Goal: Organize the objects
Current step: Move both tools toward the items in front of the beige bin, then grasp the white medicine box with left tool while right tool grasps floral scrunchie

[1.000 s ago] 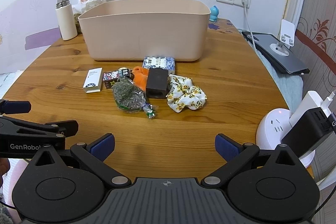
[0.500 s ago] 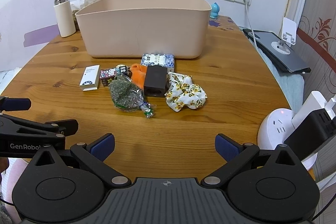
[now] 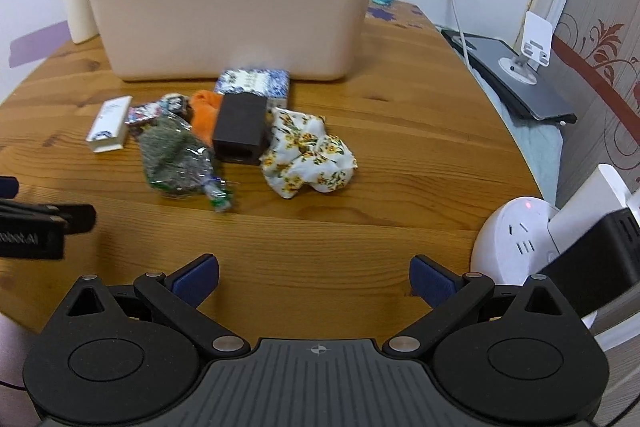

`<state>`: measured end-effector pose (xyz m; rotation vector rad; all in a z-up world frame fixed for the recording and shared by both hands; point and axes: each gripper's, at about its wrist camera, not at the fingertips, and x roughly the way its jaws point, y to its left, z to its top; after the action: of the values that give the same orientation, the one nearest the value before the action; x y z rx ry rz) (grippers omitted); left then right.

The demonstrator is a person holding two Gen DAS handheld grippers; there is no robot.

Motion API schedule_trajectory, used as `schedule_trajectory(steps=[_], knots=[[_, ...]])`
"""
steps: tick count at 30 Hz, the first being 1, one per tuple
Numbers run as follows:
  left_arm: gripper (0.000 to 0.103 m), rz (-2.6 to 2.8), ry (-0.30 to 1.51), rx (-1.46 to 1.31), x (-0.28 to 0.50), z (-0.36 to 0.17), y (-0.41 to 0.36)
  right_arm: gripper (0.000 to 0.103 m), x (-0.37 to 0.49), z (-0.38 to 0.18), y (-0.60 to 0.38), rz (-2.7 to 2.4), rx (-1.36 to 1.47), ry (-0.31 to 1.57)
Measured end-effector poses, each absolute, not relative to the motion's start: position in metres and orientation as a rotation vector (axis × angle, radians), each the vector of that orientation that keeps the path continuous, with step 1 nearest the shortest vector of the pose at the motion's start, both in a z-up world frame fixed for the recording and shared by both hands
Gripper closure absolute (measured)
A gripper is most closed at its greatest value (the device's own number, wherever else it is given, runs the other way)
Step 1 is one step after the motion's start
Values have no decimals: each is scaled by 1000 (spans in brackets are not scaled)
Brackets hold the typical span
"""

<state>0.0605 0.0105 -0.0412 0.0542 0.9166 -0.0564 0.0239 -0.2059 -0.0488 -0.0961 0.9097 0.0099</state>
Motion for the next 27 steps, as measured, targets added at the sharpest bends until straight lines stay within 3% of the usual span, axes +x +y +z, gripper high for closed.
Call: schedule_trajectory(steps=[15, 19, 21, 23, 25, 27], knots=[[0, -71, 880, 44, 115, -48, 17, 0, 79, -61, -217, 5, -71, 876], [0, -93, 876, 53, 125, -48, 17, 5, 88, -62, -213, 30, -94, 847], [3, -102, 870, 56, 126, -47, 18, 18, 92, -61, -212, 49, -91, 829], [15, -106, 851, 53, 124, -45, 20, 28, 93, -59, -211, 70, -80, 824], [37, -113, 840, 52, 122, -41, 22, 41, 92, -58, -211, 90, -64, 821], [51, -119, 832, 54, 121, -39, 24, 63, 88, -57, -209, 115, -54, 817]])
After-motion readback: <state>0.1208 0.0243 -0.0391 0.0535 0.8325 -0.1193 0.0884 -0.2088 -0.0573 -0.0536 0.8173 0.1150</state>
